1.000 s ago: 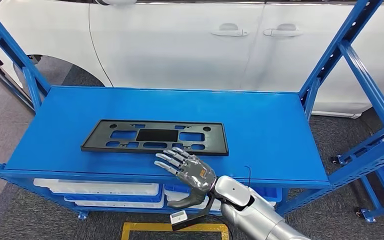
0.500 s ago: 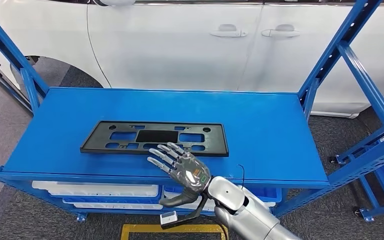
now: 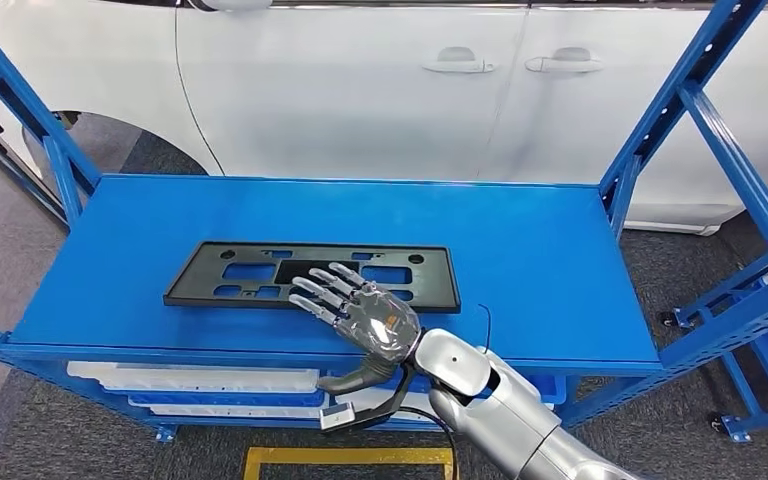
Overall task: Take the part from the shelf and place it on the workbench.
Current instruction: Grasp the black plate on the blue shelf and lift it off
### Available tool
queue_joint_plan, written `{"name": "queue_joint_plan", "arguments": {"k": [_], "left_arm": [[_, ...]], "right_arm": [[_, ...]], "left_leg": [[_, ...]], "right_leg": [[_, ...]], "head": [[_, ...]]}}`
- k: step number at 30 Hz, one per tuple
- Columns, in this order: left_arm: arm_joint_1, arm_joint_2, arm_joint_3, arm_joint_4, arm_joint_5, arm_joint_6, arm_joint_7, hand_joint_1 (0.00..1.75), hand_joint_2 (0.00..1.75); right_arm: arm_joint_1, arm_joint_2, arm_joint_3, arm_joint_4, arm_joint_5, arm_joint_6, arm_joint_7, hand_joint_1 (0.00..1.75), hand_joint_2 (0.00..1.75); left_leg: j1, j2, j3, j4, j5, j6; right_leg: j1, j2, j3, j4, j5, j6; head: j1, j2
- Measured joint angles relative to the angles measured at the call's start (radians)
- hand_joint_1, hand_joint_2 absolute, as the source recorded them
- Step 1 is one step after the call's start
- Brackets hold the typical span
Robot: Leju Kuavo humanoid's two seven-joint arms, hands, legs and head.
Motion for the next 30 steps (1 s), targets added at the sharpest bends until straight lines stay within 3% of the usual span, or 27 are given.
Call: {"name": "queue_joint_plan", "arguments": {"k": [2, 3, 6, 7, 8, 9, 11, 13, 16, 18, 21, 22, 23, 24, 27, 29, 30], "left_arm": [[0.000, 0.000, 0.000, 0.000, 0.001, 0.001, 0.000, 0.00, 0.00], [0.000, 0.000, 0.000, 0.000, 0.002, 0.001, 0.000, 0.00, 0.00], [0.002, 0.000, 0.000, 0.000, 0.002, 0.002, -0.001, 0.00, 0.00], [0.002, 0.000, 0.000, 0.000, 0.002, 0.002, -0.001, 0.00, 0.00], [0.003, 0.000, 0.000, 0.000, 0.002, 0.002, -0.001, 0.00, 0.00], [0.003, 0.000, 0.000, 0.000, 0.001, 0.002, 0.000, 0.00, 0.00], [0.001, 0.000, -0.001, 0.000, -0.002, 0.002, 0.000, 0.00, 0.00], [-0.005, -0.001, -0.002, 0.000, -0.004, 0.001, 0.000, 0.00, 0.00], [-0.009, -0.004, -0.005, 0.000, -0.007, 0.000, 0.003, 0.00, 0.00], [-0.010, -0.005, -0.008, 0.000, -0.009, 0.000, 0.004, 0.00, 0.00], [-0.013, -0.007, -0.011, 0.000, -0.010, 0.000, 0.006, 0.00, 0.00], [-0.012, -0.008, -0.011, 0.000, -0.010, 0.000, 0.006, 0.00, 0.00], [-0.012, -0.008, -0.012, 0.000, -0.010, -0.001, 0.007, 0.00, 0.00], [-0.012, -0.008, -0.014, 0.000, -0.010, -0.001, 0.008, 0.00, 0.00], [-0.012, -0.012, -0.018, 0.000, -0.011, -0.002, 0.013, 0.00, 0.00], [-0.013, -0.015, -0.018, 0.000, -0.011, -0.003, 0.014, 0.00, 0.00], [-0.013, -0.015, -0.019, 0.000, -0.011, -0.003, 0.015, 0.00, 0.00]], "right_arm": [[0.002, 0.009, 0.003, 0.019, 0.005, 0.000, 0.000, 0.00, 0.00], [0.001, 0.015, 0.004, 0.032, 0.008, 0.000, 0.002, 0.00, 0.00], [-0.005, 0.038, 0.010, 0.079, 0.026, 0.000, 0.018, 0.00, 0.00], [-0.008, 0.047, 0.012, 0.098, 0.031, 0.001, 0.024, 0.00, 0.00], [-0.012, 0.055, 0.014, 0.116, 0.036, 0.001, 0.030, 0.00, 0.00], [-0.019, 0.064, 0.016, 0.134, 0.040, 0.001, 0.036, 0.00, 0.00], [-0.043, 0.082, 0.018, 0.171, 0.046, 0.001, 0.049, 0.00, 0.00], [-0.074, 0.101, 0.018, 0.218, 0.052, 0.000, 0.059, 0.00, 0.00], [-0.112, 0.123, 0.019, 0.280, 0.055, -0.001, 0.064, 0.00, 0.00], [-0.126, 0.131, 0.019, 0.304, 0.055, -0.001, 0.064, 0.00, 0.00], [-0.138, 0.137, 0.019, 0.335, 0.062, -0.003, 0.071, 0.00, 0.00], [-0.139, 0.138, 0.019, 0.347, 0.067, -0.004, 0.079, 0.00, 0.00], [-0.141, 0.140, 0.020, 0.359, 0.075, -0.006, 0.090, 0.00, 0.00], [-0.145, 0.144, 0.020, 0.372, 0.083, -0.009, 0.103, 0.00, 0.00], [-0.178, 0.162, 0.019, 0.414, 0.102, -0.020, 0.140, 0.00, 0.00], [-0.208, 0.174, 0.015, 0.443, 0.112, -0.018, 0.154, 0.00, 0.00], [-0.220, 0.179, 0.013, 0.457, 0.117, -0.015, 0.161, 0.00, 0.44]], "left_leg": [[0.001, 0.001, -0.004, 0.014, -0.014, -0.010], [0.001, 0.001, -0.017, 0.045, -0.034, -0.015], [0.005, 0.002, -0.107, 0.231, -0.120, -0.027], [0.006, 0.002, -0.131, 0.275, -0.129, -0.029], [0.007, 0.002, -0.138, 0.283, -0.119, -0.031], [0.008, 0.002, -0.124, 0.251, -0.090, -0.032], [0.009, 0.003, -0.061, 0.115, -0.019, -0.030], [0.007, 0.002, -0.019, 0.022, 0.010, -0.021], [0.005, 0.000, -0.017, 0.007, 0.011, -0.003], [0.008, 0.001, -0.015, 0.001, 0.015, 0.009], [0.008, 0.002, -0.015, 0.000, 0.015, 0.018], [0.008, 0.002, -0.015, 0.000, 0.015, 0.019], [0.008, 0.001, -0.015, 0.000, 0.014, 0.019], [0.008, 0.001, -0.014, 0.001, 0.014, 0.018], [0.005, 0.000, -0.012, 0.003, 0.010, 0.011], [0.003, 0.001, -0.015, 0.004, 0.009, 0.003], [0.003, 0.001, -0.015, 0.004, 0.010, -0.003]], "right_leg": [[-0.005, -0.001, 0.005, -0.009, 0.004, -0.010], [-0.009, -0.002, 0.008, -0.014, 0.006, -0.015], [-0.009, -0.005, 0.011, -0.016, 0.005, -0.022], [-0.009, -0.005, 0.011, -0.015, 0.004, -0.023], [-0.009, -0.005, 0.012, -0.013, 0.002, -0.023], [-0.009, -0.004, 0.013, -0.011, 0.000, -0.022], [-0.009, -0.003, 0.015, -0.005, -0.005, -0.017], [-0.005, -0.001, 0.012, 0.001, -0.009, -0.008], [-0.003, -0.001, 0.006, 0.004, -0.009, 0.007], [-0.007, -0.002, -0.008, 0.038, -0.034, 0.018], [-0.011, -0.002, -0.096, 0.222, -0.122, 0.030], [-0.012, -0.002, -0.124, 0.276, -0.138, 0.032], [-0.013, -0.002, -0.135, 0.296, -0.134, 0.032], [-0.013, -0.002, -0.127, 0.273, -0.111, 0.030], [-0.009, -0.002, -0.036, 0.071, -0.013, 0.016], [-0.003, -0.002, -0.009, 0.007, 0.002, 0.007], [-0.001, -0.002, -0.009, 0.004, 0.001, 0.004]], "head": [[0.000, 0.000], [0.000, 0.000], [0.000, 0.000], [0.000, 0.000], [0.000, 0.000], [0.000, 0.000], [0.000, 0.000], [0.000, 0.000], [0.000, 0.000], [0.000, 0.000], [0.000, 0.000], [0.000, 0.000], [0.000, 0.000], [0.000, 0.000], [0.000, 0.000], [0.000, 0.000], [0.000, 0.000]]}}
